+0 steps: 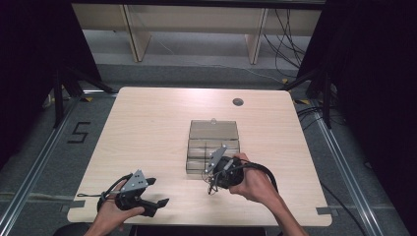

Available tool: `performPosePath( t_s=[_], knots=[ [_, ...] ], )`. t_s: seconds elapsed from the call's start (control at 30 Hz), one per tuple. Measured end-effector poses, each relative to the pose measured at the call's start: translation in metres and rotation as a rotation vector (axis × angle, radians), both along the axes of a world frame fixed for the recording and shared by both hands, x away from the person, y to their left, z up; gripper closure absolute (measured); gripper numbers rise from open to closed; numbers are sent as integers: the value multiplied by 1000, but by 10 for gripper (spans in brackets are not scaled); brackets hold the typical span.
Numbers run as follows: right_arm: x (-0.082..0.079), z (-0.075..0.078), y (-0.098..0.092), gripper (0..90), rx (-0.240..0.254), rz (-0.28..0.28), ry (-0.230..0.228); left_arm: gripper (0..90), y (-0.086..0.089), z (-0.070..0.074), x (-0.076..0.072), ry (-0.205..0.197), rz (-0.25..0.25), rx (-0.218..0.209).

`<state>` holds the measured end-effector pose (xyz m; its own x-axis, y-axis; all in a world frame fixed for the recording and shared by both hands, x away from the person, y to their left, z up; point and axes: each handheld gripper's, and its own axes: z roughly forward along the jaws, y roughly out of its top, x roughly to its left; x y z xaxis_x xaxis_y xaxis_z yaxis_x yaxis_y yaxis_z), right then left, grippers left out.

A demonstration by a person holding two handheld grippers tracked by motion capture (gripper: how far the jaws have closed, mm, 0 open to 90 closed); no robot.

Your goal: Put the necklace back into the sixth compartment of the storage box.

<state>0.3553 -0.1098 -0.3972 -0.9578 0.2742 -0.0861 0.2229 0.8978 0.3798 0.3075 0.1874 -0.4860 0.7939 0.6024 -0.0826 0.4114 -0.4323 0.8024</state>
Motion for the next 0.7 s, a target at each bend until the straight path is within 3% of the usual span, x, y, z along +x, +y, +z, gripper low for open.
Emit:
performPosePath(
  t_s=[0.2, 0.27, 0.3, 0.47, 0.57, 0.7],
  knots=[
    [7, 9, -4, 831, -8, 14, -9, 153, -1, 0, -1, 3, 12, -19],
    [9, 11, -7, 832, -5, -16, 0, 152, -1, 0, -1, 2, 14, -21],
    [11, 13, -9, 831, -4, -4, -1, 153, -1, -1, -1, 18, 29, -30],
    [19, 25, -18, 832, 9, -40, -12, 153, 1, 0, 1, 3, 16, -15],
    [24, 29, -22, 831, 5, -64, -38, 153, 1, 0, 0, 22, 21, -22],
    [31, 32, -26, 831, 9, -64, -42, 153, 2, 1, 1, 4, 6, 9]
  ],
)
